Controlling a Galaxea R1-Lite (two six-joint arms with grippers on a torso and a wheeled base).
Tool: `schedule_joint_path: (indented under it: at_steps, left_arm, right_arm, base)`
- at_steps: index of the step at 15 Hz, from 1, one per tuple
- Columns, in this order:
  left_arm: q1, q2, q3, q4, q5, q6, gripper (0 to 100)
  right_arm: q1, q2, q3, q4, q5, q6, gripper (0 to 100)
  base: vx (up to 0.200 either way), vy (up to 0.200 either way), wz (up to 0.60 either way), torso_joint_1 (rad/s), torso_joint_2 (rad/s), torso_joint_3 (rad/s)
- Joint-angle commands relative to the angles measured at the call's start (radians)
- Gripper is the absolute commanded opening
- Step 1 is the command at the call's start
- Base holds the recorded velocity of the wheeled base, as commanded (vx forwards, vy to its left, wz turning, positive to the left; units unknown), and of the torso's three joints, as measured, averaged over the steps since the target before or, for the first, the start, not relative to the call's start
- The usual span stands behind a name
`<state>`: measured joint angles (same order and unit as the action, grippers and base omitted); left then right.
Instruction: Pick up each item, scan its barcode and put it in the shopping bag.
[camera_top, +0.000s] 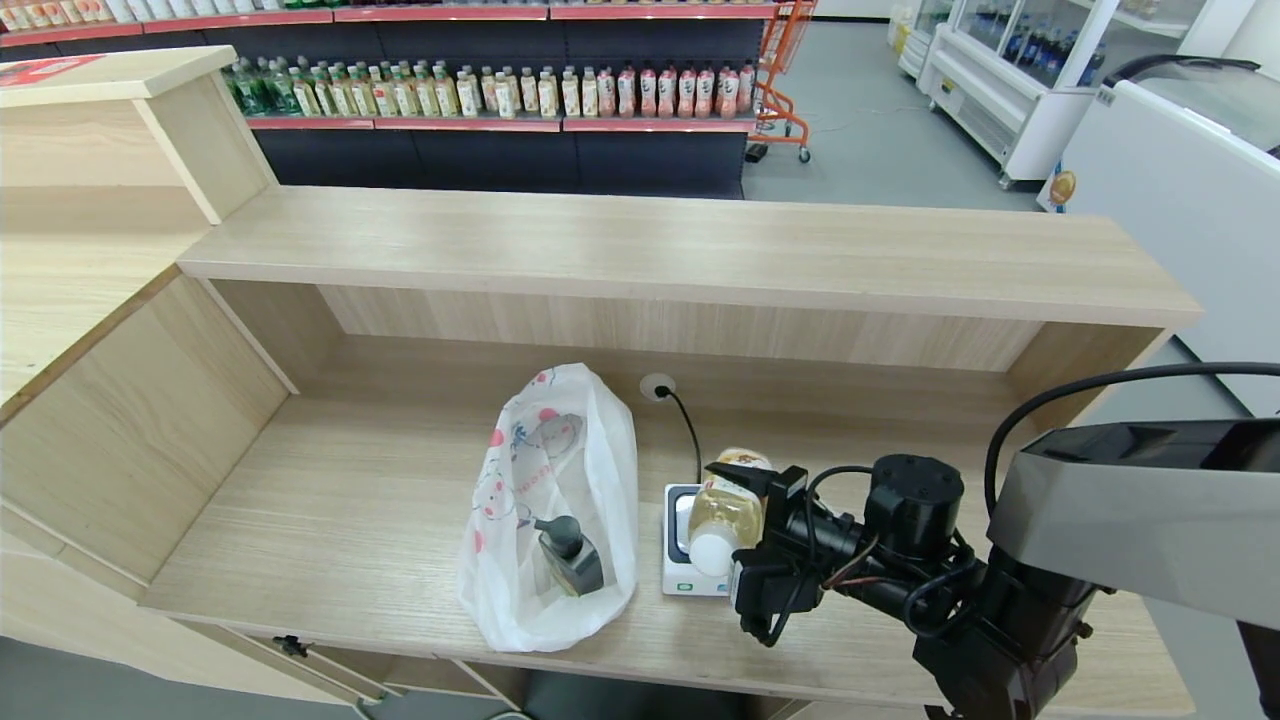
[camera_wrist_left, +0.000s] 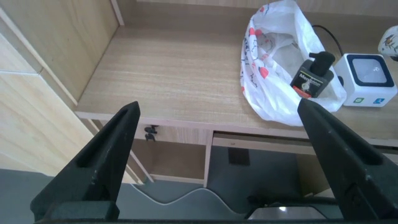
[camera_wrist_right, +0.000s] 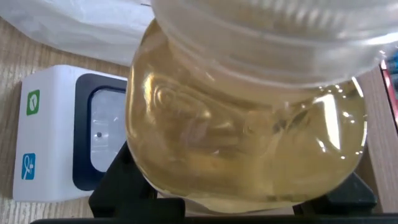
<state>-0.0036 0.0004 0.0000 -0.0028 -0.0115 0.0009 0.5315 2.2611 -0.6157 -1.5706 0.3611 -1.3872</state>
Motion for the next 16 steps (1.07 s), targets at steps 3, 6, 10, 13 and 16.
schedule_joint_path:
  at_steps: [3, 6, 10, 13, 16]
  left_arm:
    - [0.001, 0.0, 0.0, 0.0, -0.001, 0.001, 100]
    - [0.001, 0.0, 0.0, 0.0, -0.001, 0.001, 100]
    - [0.001, 0.0, 0.0, 0.0, 0.001, 0.001, 100]
    - [0.001, 0.0, 0.0, 0.0, -0.001, 0.001, 100]
    - [0.001, 0.0, 0.0, 0.0, 0.001, 0.001, 100]
  right_arm:
    - [0.002, 0.002, 0.005, 0.0, 0.001, 0.005, 0]
    - [0.005, 0.005, 0.011, 0.0, 0.004, 0.01, 0]
    - [0.015, 0.018, 0.025, 0.0, 0.013, 0.01, 0]
    - [0.018, 0.025, 0.028, 0.0, 0.015, 0.011, 0]
    - [0.028, 0.034, 0.03, 0.0, 0.013, 0.02, 0]
  base:
    - [0.0, 0.0, 0.0, 0.0, 0.0, 0.0]
    - [0.0, 0.0, 0.0, 0.0, 0.0, 0.0]
    - [0.0, 0.0, 0.0, 0.0, 0.0, 0.0]
    - [0.0, 0.0, 0.0, 0.0, 0.0, 0.0]
    - [0.0, 0.0, 0.0, 0.0, 0.0, 0.0]
